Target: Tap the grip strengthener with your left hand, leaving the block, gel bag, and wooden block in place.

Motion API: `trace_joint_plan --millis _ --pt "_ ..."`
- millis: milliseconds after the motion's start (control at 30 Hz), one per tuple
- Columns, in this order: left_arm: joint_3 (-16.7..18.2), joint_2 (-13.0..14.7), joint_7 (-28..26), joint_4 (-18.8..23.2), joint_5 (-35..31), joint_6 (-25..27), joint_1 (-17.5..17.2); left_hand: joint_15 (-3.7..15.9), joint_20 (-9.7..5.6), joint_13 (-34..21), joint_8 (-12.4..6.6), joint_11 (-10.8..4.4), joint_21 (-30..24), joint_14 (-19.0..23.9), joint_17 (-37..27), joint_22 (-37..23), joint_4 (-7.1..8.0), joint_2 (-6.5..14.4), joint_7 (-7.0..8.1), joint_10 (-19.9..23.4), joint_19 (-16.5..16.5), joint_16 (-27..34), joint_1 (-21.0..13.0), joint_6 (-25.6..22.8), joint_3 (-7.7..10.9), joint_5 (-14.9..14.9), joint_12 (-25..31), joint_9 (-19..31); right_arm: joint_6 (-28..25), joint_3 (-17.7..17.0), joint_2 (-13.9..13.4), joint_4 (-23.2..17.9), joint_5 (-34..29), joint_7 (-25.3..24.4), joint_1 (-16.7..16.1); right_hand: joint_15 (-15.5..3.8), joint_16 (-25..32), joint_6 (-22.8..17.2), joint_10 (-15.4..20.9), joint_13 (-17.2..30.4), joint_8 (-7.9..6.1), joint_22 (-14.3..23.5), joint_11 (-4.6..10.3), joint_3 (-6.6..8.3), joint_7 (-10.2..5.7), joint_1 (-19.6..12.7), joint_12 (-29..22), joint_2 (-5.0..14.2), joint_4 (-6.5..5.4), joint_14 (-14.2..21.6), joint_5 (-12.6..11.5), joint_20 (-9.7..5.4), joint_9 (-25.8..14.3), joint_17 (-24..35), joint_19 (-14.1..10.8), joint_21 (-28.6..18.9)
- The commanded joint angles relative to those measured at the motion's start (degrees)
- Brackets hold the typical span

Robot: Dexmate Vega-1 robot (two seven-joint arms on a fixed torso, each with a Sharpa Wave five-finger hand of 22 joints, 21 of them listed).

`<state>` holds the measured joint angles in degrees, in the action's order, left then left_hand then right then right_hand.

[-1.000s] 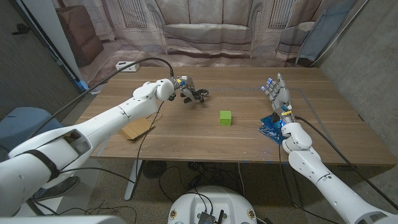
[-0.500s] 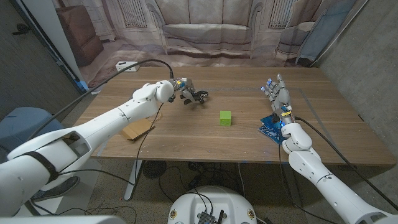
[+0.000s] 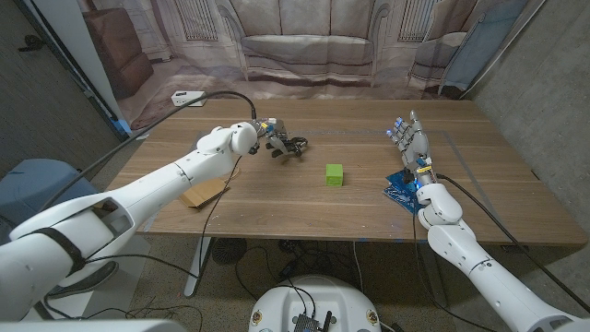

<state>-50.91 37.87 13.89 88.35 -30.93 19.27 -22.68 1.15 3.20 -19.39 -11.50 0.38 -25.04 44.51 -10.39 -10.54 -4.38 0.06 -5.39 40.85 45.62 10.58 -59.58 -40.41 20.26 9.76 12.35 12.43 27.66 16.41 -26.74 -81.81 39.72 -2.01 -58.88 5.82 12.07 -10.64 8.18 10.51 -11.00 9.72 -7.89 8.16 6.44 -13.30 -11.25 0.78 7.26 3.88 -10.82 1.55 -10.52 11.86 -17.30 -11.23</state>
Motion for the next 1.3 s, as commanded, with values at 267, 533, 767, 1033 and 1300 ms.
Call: trace_joint_plan --millis 267,533,767,1033,1300 --pt "0.02 0.3 -0.82 -0.5 0.46 0.24 -1.44 0.5 -1.2 0.01 -0.23 -0.83 0.35 0.02 0.02 -0.1 0.47 0.52 0.6 0.45 0.11 0.33 0.67 -0.35 0.29 0.56 0.22 0.14 -1.04 -0.02 -0.55 -1.26 -0.19 -1.03 -0.79 0.25 -0.14 -0.48 0.57 0.31 -0.06 0.16 0.06 -0.03 -0.03 -0.68 0.07 0.22 0.09 0.45 -0.02 -0.12 -0.1 0.21 -0.4 0.1" --pt "-1.0 0.27 0.71 -0.51 -0.8 0.91 -0.56 0.5 -1.14 0.13 -0.08 -0.91 0.78 -0.85 0.05 -0.08 0.37 0.27 0.78 0.06 -0.78 0.04 1.24 0.02 0.03 0.53 0.03 0.08 -2.0 0.1 -0.88 -1.63 0.03 -0.99 -0.79 0.2 -0.15 -0.47 0.61 0.32 -0.05 0.16 0.03 -0.04 -0.03 -0.69 0.05 0.25 0.08 0.42 -0.01 -0.12 -0.1 0.22 -0.41 0.1" --pt "-2.03 0.11 1.46 -0.79 -2.48 0.82 0.17 -0.28 -1.1 0.26 0.12 -0.95 1.63 -2.47 0.05 -0.05 0.33 -0.25 0.88 -0.48 -2.59 -0.33 2.14 0.63 -0.53 0.45 -0.18 0.01 -2.41 0.04 -0.89 -1.91 0.31 -1.24 -1.09 0.27 -0.14 -0.48 0.62 0.32 -0.06 0.16 0.04 -0.07 -0.01 -0.69 0.05 0.24 0.08 0.45 0.0 -0.17 -0.1 0.22 -0.41 0.1" --pt "-2.62 -0.28 1.75 -1.13 -3.67 0.87 0.35 -0.79 -0.82 0.49 0.9 -0.97 3.32 -6.35 -0.19 0.0 -0.09 -0.27 1.28 -3.31 -6.18 -0.68 2.64 3.35 -1.25 0.47 -1.09 -0.11 -2.18 -0.09 -0.94 -2.02 0.37 -1.21 -1.39 0.2 -0.14 -0.47 0.61 0.32 -0.05 0.16 0.05 -0.07 0.03 -0.71 0.06 0.29 0.07 0.45 0.0 -0.2 -0.1 0.23 -0.39 0.11" --pt "-4.12 0.19 4.83 -0.07 -6.72 2.26 1.35 -1.47 -0.41 0.84 1.43 -0.39 5.5 -11.49 -0.32 0.09 -0.16 -0.21 1.11 -7.55 -10.21 -0.64 4.3 8.09 -2.87 0.4 -1.69 -0.32 -1.64 -0.05 -0.74 -1.51 0.34 -0.82 -1.28 0.2 -0.13 -0.45 0.59 0.32 -0.04 0.16 0.02 -0.08 -0.04 -0.72 0.06 0.32 0.07 0.46 0.0 -0.17 -0.1 0.24 -0.36 0.12"
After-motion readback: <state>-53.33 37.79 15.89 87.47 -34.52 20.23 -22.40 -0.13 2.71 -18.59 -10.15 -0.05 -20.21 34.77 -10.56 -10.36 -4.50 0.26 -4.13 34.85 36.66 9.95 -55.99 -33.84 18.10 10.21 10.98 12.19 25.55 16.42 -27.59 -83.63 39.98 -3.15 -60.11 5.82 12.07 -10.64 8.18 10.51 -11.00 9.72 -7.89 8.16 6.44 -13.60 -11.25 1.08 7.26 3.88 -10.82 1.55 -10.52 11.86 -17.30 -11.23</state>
